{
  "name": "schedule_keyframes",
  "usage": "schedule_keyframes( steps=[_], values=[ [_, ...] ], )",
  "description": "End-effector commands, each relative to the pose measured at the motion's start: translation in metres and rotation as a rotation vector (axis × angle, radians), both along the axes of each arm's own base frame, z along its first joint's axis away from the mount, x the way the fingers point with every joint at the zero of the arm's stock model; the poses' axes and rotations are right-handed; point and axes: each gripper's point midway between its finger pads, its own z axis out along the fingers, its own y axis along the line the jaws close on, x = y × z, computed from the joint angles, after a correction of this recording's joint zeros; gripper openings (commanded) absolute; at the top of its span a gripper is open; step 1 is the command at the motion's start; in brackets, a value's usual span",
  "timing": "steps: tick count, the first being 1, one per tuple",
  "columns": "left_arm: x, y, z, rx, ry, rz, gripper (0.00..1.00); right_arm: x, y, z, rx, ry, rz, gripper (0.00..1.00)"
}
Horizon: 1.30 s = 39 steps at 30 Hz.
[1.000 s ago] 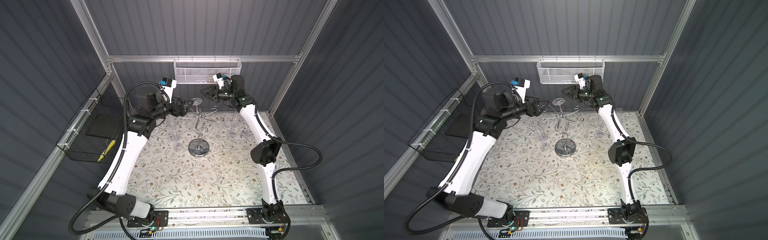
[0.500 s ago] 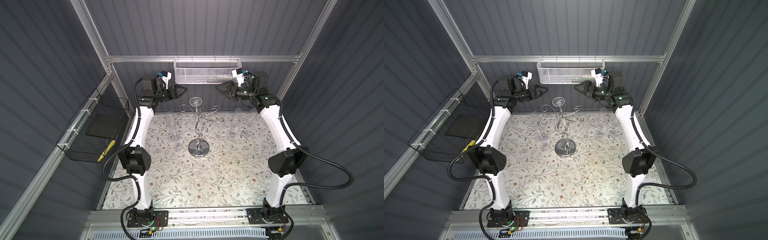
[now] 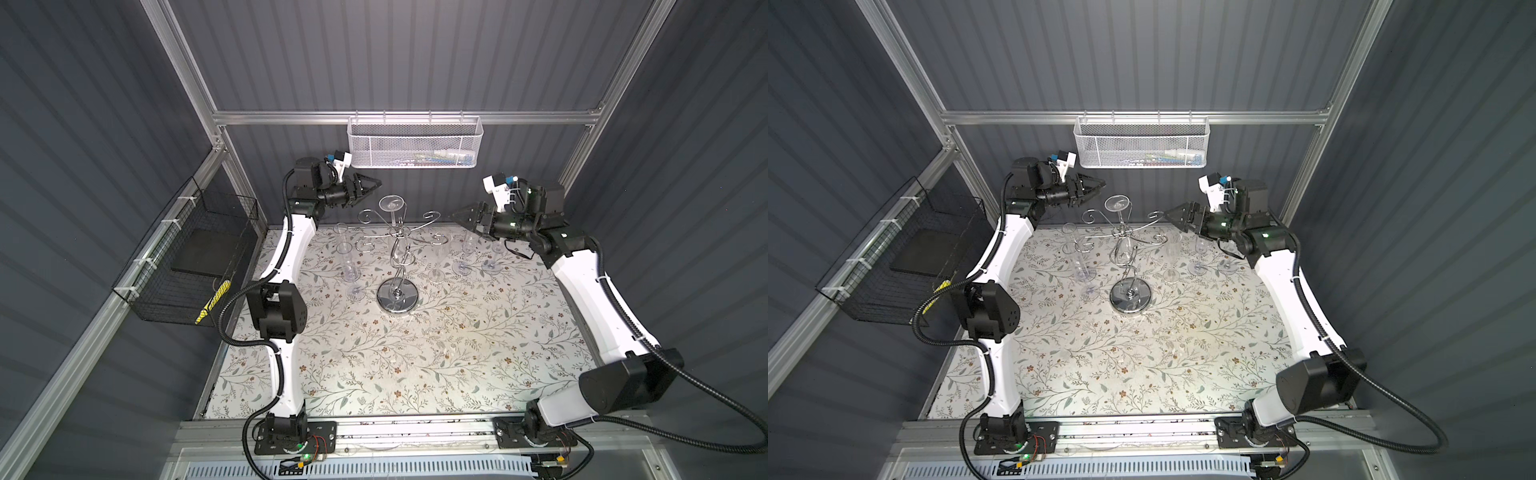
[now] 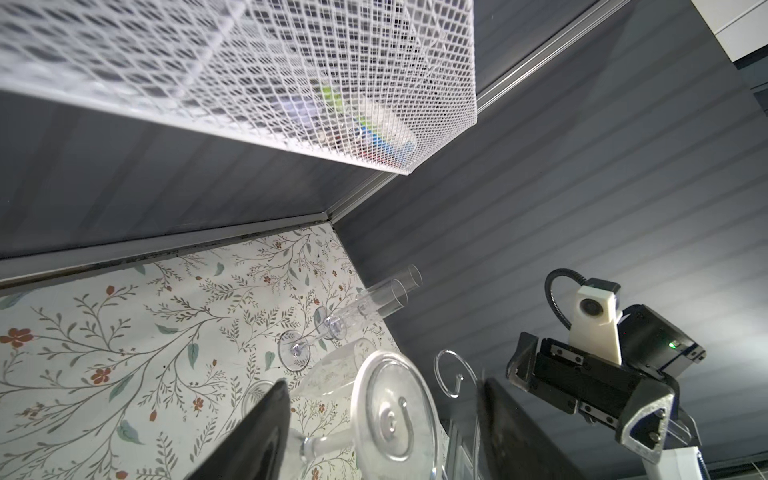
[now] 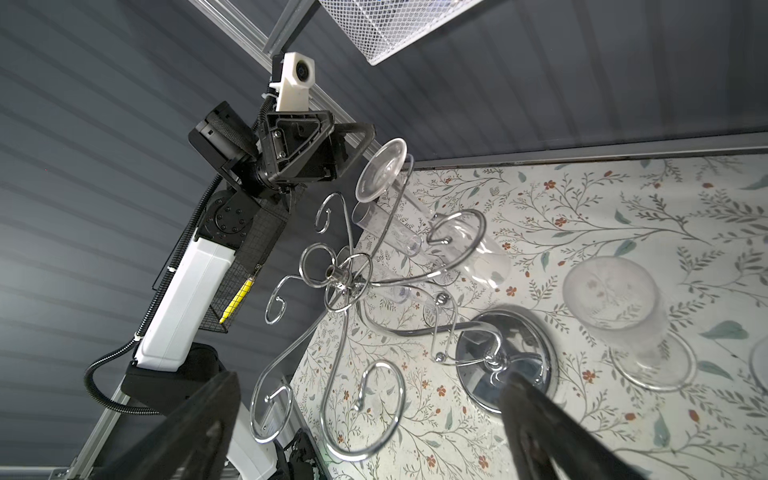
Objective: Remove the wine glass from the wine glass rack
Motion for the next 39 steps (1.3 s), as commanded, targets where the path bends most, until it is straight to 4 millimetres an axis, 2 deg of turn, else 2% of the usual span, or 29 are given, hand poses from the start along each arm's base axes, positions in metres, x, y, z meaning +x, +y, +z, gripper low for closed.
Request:
schedule_keyframes(
  steps=[1,3,11,15,21,26,35,39],
  values=[
    [-0.007,-0.013,-0.016,-0.007,0.051,-0.059,0.70,-0.003,-0.013,0.005,-0.002,-0.046,-0.040,0.99],
    [-0.007,-0.015,-0.023,-0.003,0.067,-0.066,0.68,-0.006,-0.018,0.004,-0.003,-0.047,-0.053,0.99],
    [-0.022,-0.035,-0.029,0.011,0.070,-0.123,0.65,-0.013,-0.031,0.003,0.003,-0.045,-0.087,0.99],
    [-0.025,-0.035,-0.033,0.017,0.086,-0.125,0.56,-0.016,-0.033,-0.001,0.009,-0.030,-0.094,0.99],
    [-0.030,-0.032,-0.027,0.033,0.076,-0.110,0.36,-0.017,-0.035,0.003,0.013,-0.056,-0.102,0.99],
    [-0.035,-0.030,-0.017,0.046,0.053,-0.094,0.35,-0.020,-0.037,0.003,0.013,-0.058,-0.108,0.99],
    [-0.038,-0.024,-0.011,0.083,0.037,-0.044,0.34,-0.022,-0.040,0.004,0.015,-0.062,-0.119,0.99],
    [-0.038,-0.022,-0.009,0.096,0.032,-0.028,0.31,-0.024,-0.041,0.003,0.014,-0.062,-0.122,0.99]
  ],
)
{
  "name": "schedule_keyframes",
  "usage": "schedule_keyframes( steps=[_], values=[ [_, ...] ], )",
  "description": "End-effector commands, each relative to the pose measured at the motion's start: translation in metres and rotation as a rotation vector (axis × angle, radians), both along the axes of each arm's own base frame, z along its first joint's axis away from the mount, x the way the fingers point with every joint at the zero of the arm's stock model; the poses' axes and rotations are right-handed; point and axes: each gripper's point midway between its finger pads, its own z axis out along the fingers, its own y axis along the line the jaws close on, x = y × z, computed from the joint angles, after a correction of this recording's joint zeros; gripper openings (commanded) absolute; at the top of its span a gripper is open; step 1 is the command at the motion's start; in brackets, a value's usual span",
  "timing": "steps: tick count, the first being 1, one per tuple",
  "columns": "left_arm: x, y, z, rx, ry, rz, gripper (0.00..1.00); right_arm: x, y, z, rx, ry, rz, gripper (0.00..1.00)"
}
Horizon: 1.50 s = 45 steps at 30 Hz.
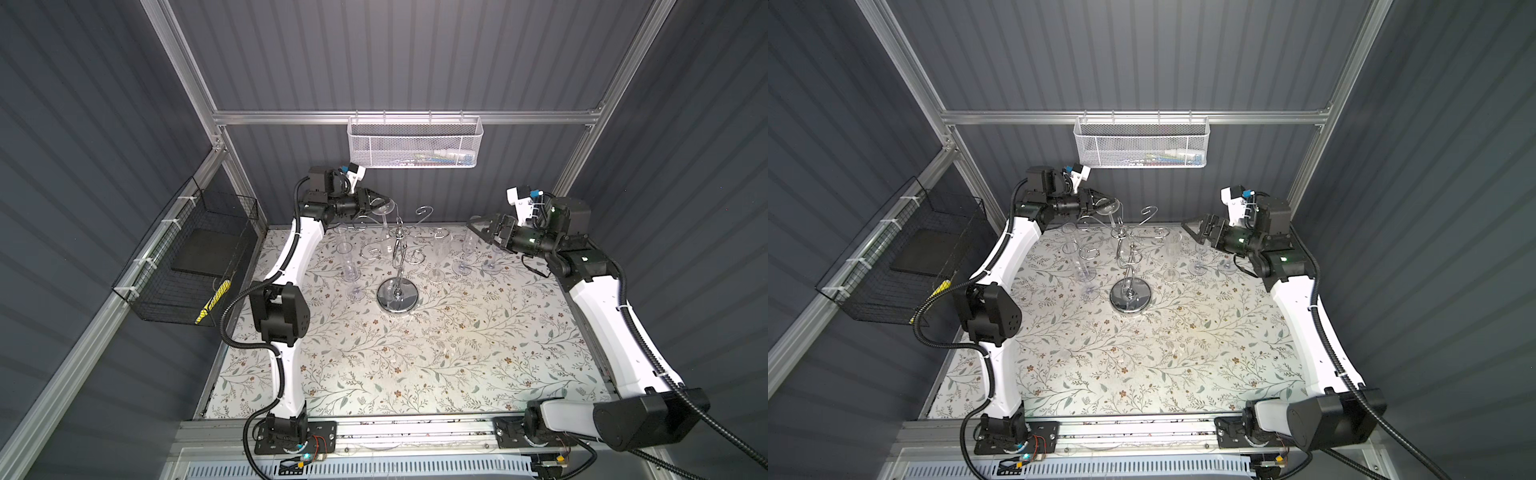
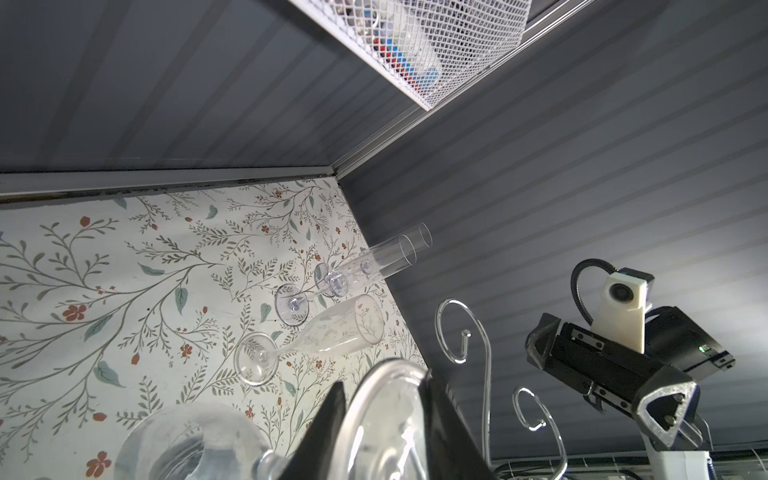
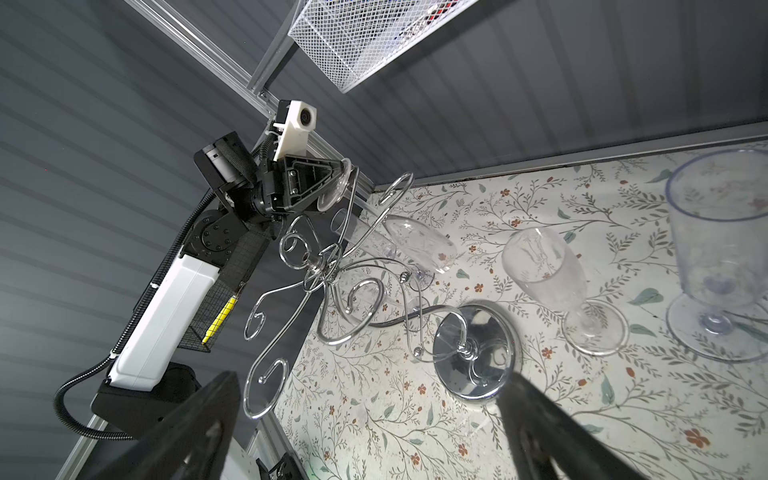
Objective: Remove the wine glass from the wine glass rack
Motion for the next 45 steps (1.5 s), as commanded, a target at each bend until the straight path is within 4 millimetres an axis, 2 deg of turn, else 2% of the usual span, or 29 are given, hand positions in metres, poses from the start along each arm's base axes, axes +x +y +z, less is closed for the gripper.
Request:
schedule_keyframes(
  steps=[1,25,36,45],
  values=[
    [-0.014,0.002,0.022,0.020,-0.052,0.007,0.30,-0.003,-0.003,0.007,0.001,-0.033,-0.007,0.99],
    [-0.022,0.026,0.034,0.109,-0.092,0.099,0.33,-0.010,-0.006,0.005,0.006,-0.031,-0.014,0.99],
    [-0.029,0.035,0.041,0.126,-0.105,0.126,0.25,-0.014,-0.007,0.008,0.008,-0.038,-0.017,0.99],
    [-0.033,0.033,0.028,0.133,-0.071,0.097,0.27,-0.016,-0.009,0.008,0.011,-0.037,-0.023,0.99]
  ],
)
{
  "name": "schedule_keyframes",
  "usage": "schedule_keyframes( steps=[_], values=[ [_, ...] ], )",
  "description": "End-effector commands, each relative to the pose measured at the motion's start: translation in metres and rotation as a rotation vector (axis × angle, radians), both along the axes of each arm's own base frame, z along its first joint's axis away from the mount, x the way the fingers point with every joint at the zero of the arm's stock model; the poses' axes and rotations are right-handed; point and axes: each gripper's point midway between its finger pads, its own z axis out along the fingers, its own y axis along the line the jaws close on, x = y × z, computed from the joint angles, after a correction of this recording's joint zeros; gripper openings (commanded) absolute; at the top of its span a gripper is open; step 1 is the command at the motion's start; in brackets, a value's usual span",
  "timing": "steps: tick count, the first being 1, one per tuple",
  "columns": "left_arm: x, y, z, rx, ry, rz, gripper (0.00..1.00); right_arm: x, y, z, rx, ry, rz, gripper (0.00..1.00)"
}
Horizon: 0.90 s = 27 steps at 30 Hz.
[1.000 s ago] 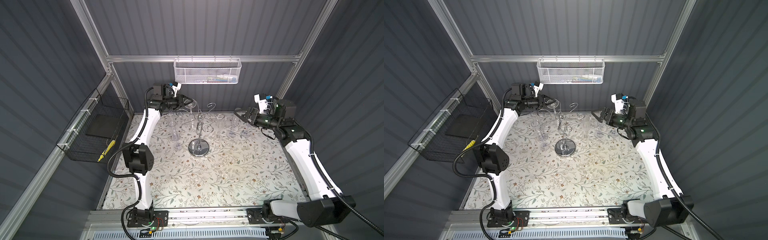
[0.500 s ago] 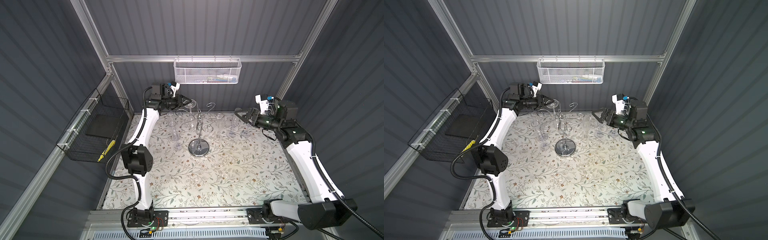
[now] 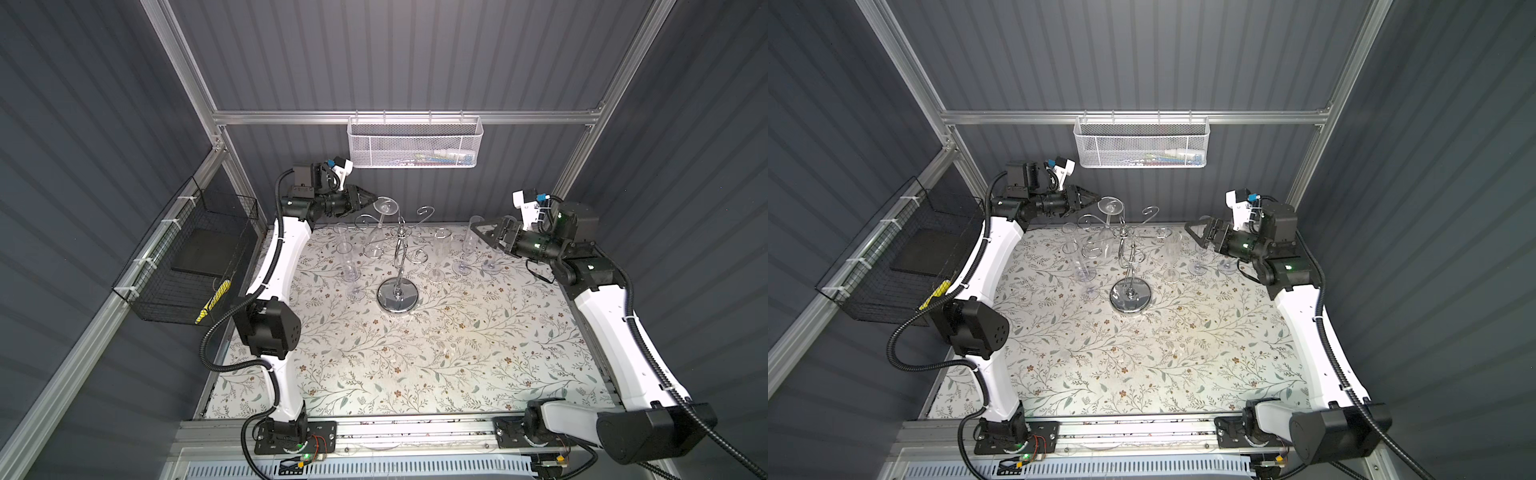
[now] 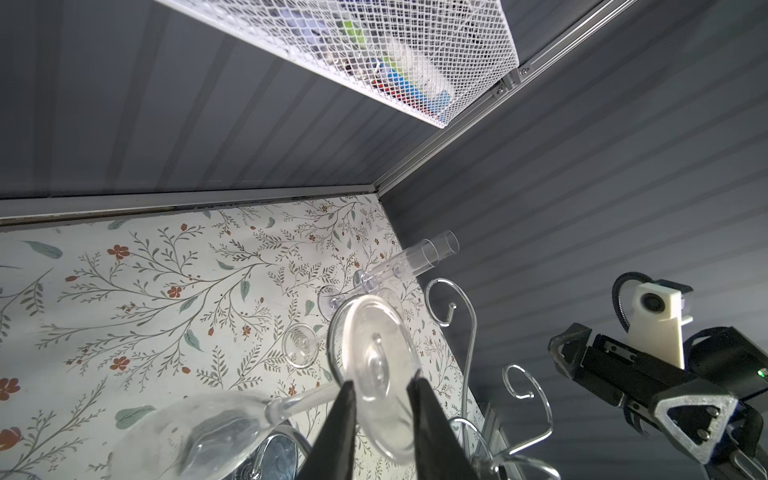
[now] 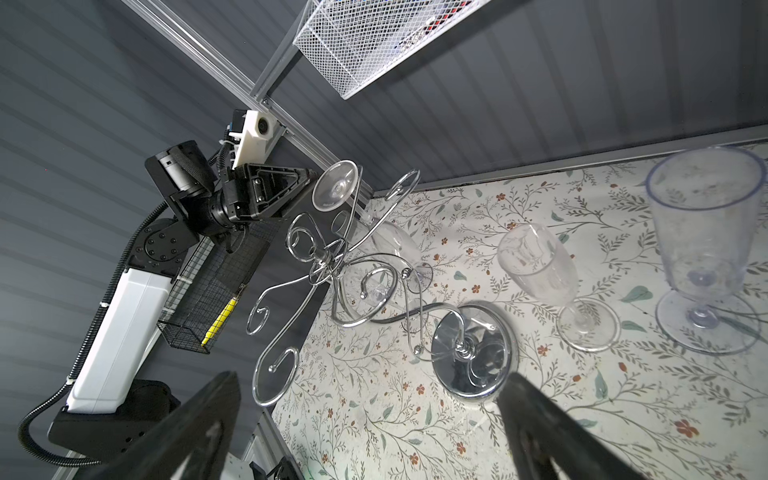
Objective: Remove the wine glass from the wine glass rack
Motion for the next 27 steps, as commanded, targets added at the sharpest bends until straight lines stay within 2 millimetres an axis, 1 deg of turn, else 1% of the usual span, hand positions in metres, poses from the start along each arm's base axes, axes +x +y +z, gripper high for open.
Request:
schedule_keyframes(
  steps=[1,4,9,16,20,27],
  values=[
    [-0.009,0.001,-0.003,0.015,0.007,-0.025,0.28,-0.004,-0.002,0.005,0.006,-0.016,-0.004,0.99],
    [-0.007,0.003,-0.011,0.034,0.022,-0.016,0.29,-0.005,-0.002,0.005,0.007,-0.016,-0.005,0.99],
    [-0.003,0.005,-0.018,0.056,0.033,0.002,0.32,-0.005,-0.003,0.005,0.006,-0.016,-0.007,0.99],
    [0.002,0.007,-0.019,0.069,0.026,0.024,0.38,-0.004,-0.003,0.003,0.005,-0.011,-0.011,0.99],
    [0.006,0.005,-0.019,0.052,0.033,0.018,0.38,-0.004,-0.003,0.002,0.005,-0.011,-0.011,0.99],
    [0.007,0.000,-0.027,0.033,0.057,-0.011,0.38,-0.003,-0.004,0.002,0.006,-0.009,-0.014,0.99]
  ],
)
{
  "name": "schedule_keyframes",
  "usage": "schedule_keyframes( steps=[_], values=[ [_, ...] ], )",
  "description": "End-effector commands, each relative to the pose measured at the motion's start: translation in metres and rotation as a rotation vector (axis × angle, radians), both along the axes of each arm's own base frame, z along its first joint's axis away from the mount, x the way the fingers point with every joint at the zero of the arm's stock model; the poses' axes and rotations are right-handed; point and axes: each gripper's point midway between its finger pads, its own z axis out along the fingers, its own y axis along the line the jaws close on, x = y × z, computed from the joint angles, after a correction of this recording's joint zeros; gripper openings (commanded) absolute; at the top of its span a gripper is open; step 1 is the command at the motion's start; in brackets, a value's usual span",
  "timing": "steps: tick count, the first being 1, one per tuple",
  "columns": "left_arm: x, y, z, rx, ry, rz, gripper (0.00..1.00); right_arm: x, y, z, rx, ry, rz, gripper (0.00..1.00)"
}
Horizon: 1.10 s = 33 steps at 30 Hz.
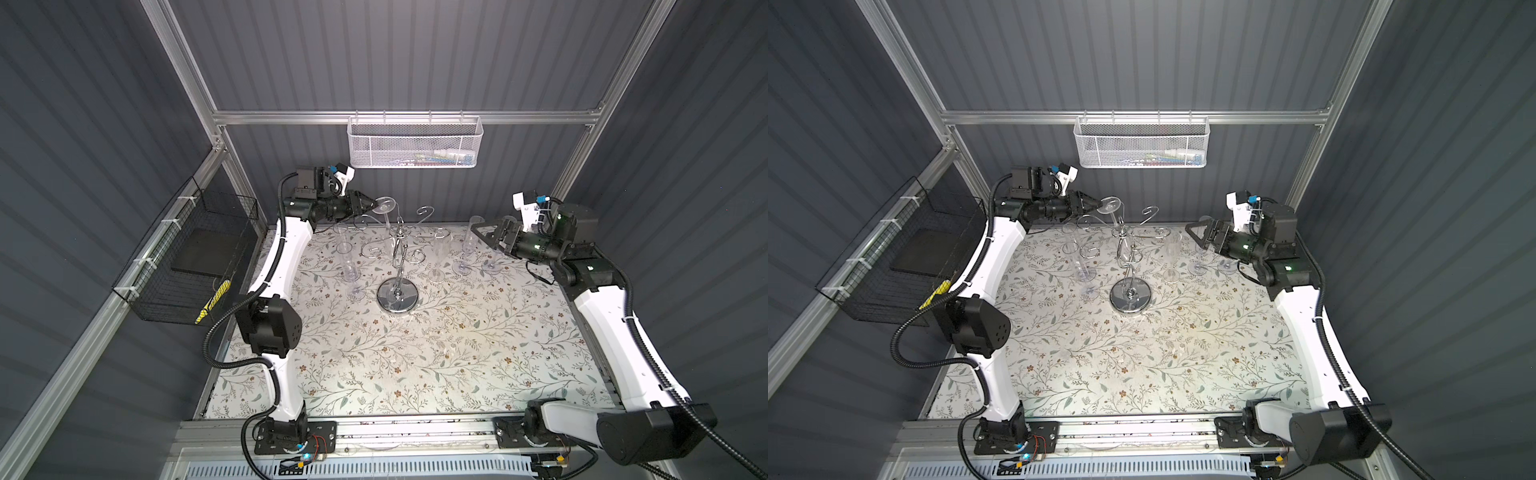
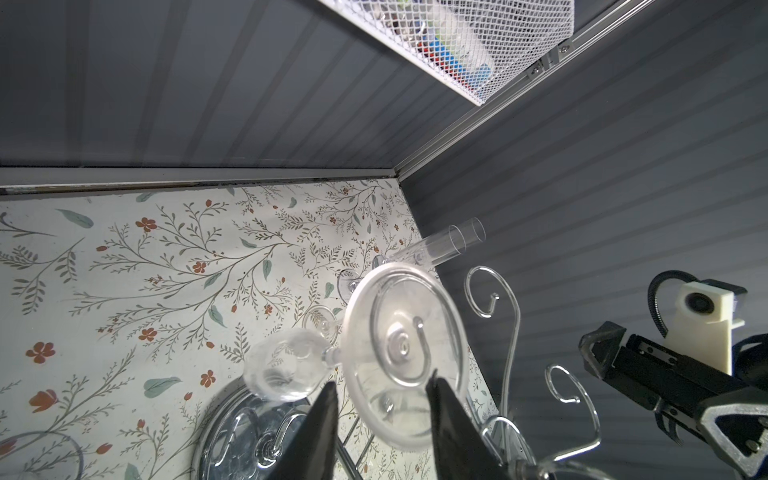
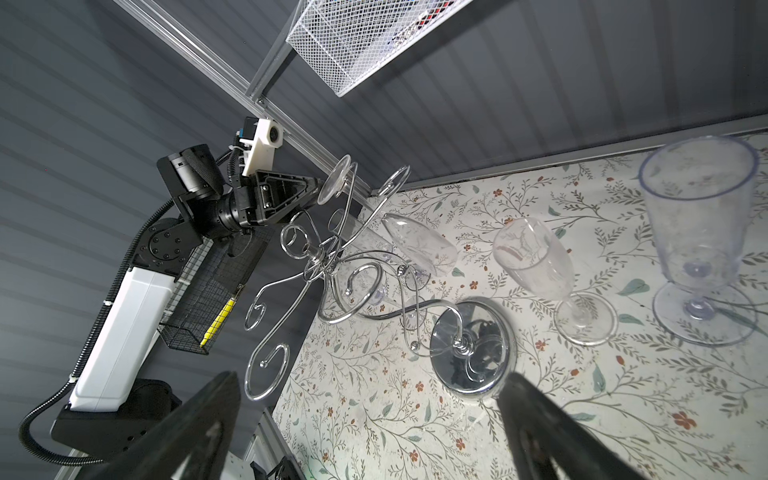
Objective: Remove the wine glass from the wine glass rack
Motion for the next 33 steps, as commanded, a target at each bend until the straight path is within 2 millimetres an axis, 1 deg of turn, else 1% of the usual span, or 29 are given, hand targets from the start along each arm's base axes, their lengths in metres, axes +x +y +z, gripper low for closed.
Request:
schedule_keyframes(
  steps=[1,6,11,16,21,27,30,33],
  values=[
    [0.003,-0.004,-0.001,-0.026,0.008,-0.027,0.38,-0.003,-0.002,0.006,0.006,-0.021,-0.008,0.99],
    [0.004,-0.008,-0.003,-0.057,0.021,-0.049,0.38,-0.002,-0.002,0.005,0.005,-0.018,-0.009,0.99],
    [0.007,-0.008,0.000,-0.073,0.017,-0.042,0.29,-0.004,-0.004,0.005,0.002,-0.021,-0.012,0.99],
    [0.008,-0.009,0.006,-0.094,0.007,-0.041,0.22,-0.004,-0.003,0.005,0.004,-0.018,-0.012,0.99],
    [0.007,-0.010,0.006,-0.099,0.011,-0.048,0.18,-0.004,-0.004,0.004,0.002,-0.018,-0.016,0.99],
    [0.008,-0.010,-0.001,-0.093,0.027,-0.045,0.13,-0.005,-0.005,0.002,0.002,-0.014,-0.018,0.99],
    [0.008,-0.010,0.000,-0.095,0.028,-0.041,0.10,-0.005,-0.005,0.002,0.001,-0.015,-0.021,0.99],
    [0.006,-0.011,0.007,-0.125,0.022,-0.041,0.07,-0.006,-0.006,0.004,0.002,-0.018,-0.022,0.99]
  ],
)
